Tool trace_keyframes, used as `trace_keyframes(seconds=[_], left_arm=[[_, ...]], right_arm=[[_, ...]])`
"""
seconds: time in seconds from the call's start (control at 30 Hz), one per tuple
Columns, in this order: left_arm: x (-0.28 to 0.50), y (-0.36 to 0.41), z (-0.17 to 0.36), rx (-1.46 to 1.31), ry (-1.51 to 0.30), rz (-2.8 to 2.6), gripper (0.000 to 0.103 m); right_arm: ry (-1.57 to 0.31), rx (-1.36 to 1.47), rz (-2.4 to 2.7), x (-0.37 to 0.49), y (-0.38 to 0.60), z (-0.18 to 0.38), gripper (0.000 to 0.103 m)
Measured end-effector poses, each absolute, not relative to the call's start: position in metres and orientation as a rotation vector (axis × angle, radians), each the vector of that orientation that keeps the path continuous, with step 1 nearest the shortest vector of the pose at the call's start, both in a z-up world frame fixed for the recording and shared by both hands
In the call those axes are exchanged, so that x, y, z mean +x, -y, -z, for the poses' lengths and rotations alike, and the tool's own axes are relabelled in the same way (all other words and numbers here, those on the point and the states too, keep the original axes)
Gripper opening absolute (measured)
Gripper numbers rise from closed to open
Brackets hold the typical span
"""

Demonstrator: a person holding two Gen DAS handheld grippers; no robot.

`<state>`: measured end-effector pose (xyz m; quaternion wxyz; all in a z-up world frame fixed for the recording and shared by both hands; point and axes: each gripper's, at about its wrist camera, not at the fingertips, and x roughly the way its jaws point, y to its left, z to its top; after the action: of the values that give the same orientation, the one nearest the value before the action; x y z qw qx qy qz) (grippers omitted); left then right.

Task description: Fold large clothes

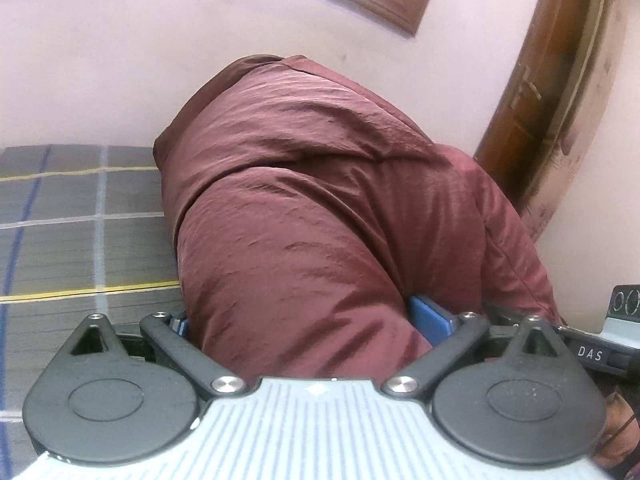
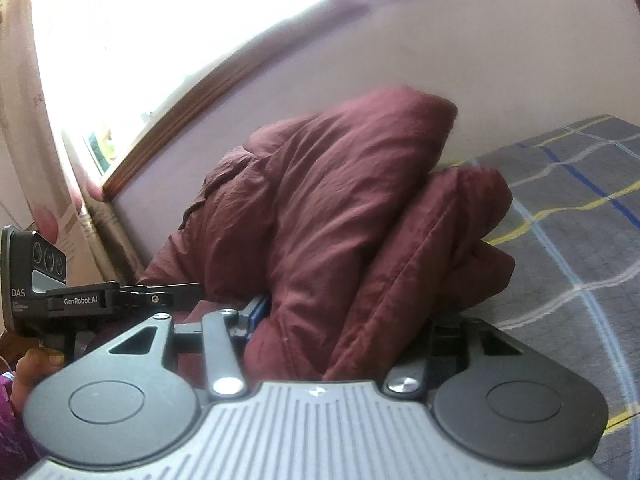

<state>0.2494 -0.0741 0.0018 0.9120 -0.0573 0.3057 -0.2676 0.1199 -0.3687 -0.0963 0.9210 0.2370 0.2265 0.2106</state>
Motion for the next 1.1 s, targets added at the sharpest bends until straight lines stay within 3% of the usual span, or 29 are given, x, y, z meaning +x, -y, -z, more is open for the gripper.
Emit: trace_keyframes(seconds=[1.1], left_arm=[[0.115,-0.08,-0.054,-0.178,-0.473,0.334,0.097]], right_arm=[[-0.405,0.404,-0.674,0.045,0.29,0.047,0.051]])
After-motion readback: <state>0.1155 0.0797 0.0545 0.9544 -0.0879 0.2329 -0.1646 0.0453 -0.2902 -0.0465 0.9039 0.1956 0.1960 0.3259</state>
